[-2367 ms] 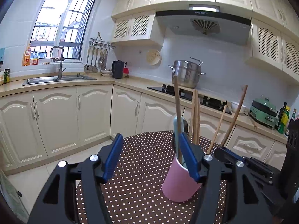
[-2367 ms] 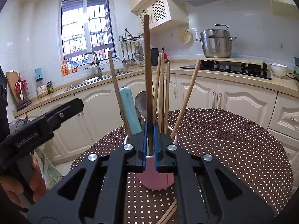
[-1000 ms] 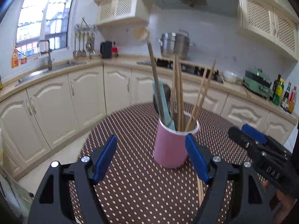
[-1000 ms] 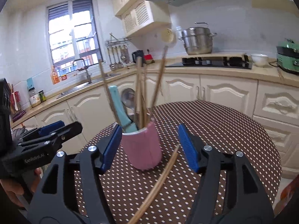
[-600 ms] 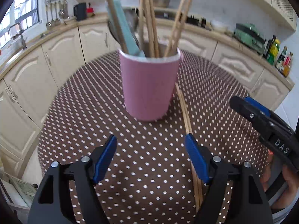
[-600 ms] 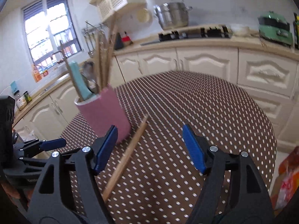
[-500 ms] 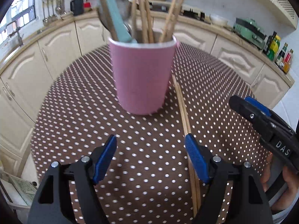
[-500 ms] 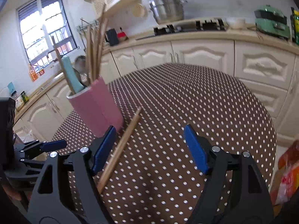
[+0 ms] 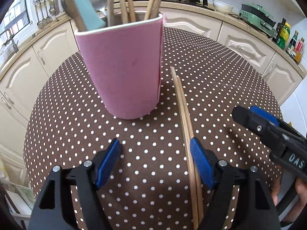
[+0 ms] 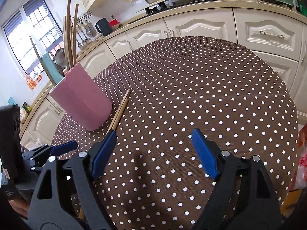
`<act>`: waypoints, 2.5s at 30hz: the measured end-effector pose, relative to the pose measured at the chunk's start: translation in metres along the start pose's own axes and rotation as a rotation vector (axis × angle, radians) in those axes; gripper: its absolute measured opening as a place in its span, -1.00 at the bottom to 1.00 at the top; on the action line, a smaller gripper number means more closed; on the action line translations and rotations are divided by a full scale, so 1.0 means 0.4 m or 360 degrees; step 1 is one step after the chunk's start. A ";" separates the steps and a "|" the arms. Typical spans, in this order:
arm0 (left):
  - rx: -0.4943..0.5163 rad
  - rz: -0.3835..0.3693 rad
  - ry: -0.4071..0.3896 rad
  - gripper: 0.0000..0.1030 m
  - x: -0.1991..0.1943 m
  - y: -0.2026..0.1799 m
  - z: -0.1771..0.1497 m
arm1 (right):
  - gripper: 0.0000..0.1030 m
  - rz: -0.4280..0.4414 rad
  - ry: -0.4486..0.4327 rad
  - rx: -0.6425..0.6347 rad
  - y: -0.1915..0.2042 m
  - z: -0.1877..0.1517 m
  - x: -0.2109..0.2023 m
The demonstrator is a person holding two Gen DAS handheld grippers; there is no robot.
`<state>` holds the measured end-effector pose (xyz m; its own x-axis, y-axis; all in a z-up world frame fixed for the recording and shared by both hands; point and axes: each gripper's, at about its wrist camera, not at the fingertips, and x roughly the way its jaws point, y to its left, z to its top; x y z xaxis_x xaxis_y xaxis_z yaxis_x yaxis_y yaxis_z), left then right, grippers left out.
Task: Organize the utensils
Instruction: 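Lower both tools toward the last chopsticks lying beside the pink cup, then grasp a wooden chopstick with the left tool while the right tool grasps another chopstick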
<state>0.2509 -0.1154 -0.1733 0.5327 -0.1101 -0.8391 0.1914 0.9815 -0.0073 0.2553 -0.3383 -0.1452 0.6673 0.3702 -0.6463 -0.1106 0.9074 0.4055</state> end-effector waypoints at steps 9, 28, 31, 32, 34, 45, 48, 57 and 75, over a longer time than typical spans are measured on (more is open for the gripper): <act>-0.0031 0.0051 0.0007 0.44 0.025 -0.015 0.030 | 0.60 0.0057 -0.0007 0.0037 -0.022 0.003 -0.004; 0.0061 0.0107 0.0056 0.45 0.060 -0.073 0.049 | 0.63 0.0096 -0.0014 0.0067 -0.031 -0.002 -0.012; 0.0054 0.0117 0.0055 0.43 0.071 -0.072 0.066 | 0.63 0.0095 -0.0013 0.0066 -0.029 -0.003 -0.011; 0.0058 0.0123 0.0049 0.39 0.075 -0.074 0.073 | 0.63 0.0094 -0.0012 0.0065 -0.029 -0.002 -0.011; 0.0050 0.0053 0.0033 -0.08 0.084 -0.085 0.088 | 0.63 0.0093 -0.0010 0.0063 -0.029 -0.002 -0.010; -0.0003 -0.0165 0.0052 -0.88 0.058 -0.068 0.053 | 0.64 0.0075 0.0002 0.0044 -0.028 0.002 -0.004; -0.0013 -0.0172 0.0055 -0.88 0.034 -0.056 0.016 | 0.64 0.0031 0.0019 0.0006 -0.010 0.003 0.005; -0.0160 -0.0202 0.0052 -0.89 -0.036 0.011 -0.096 | 0.64 -0.0146 0.0219 -0.0317 0.138 -0.005 0.058; -0.0375 -0.0180 0.0111 -0.88 -0.035 0.164 -0.109 | -0.64 -0.0214 0.0742 -0.0679 0.241 0.087 0.170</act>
<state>0.2203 -0.0426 -0.1859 0.4593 -0.2179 -0.8611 0.0451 0.9739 -0.2224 0.3157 -0.2324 -0.1276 0.3166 0.2081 -0.9255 -0.3951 0.9159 0.0707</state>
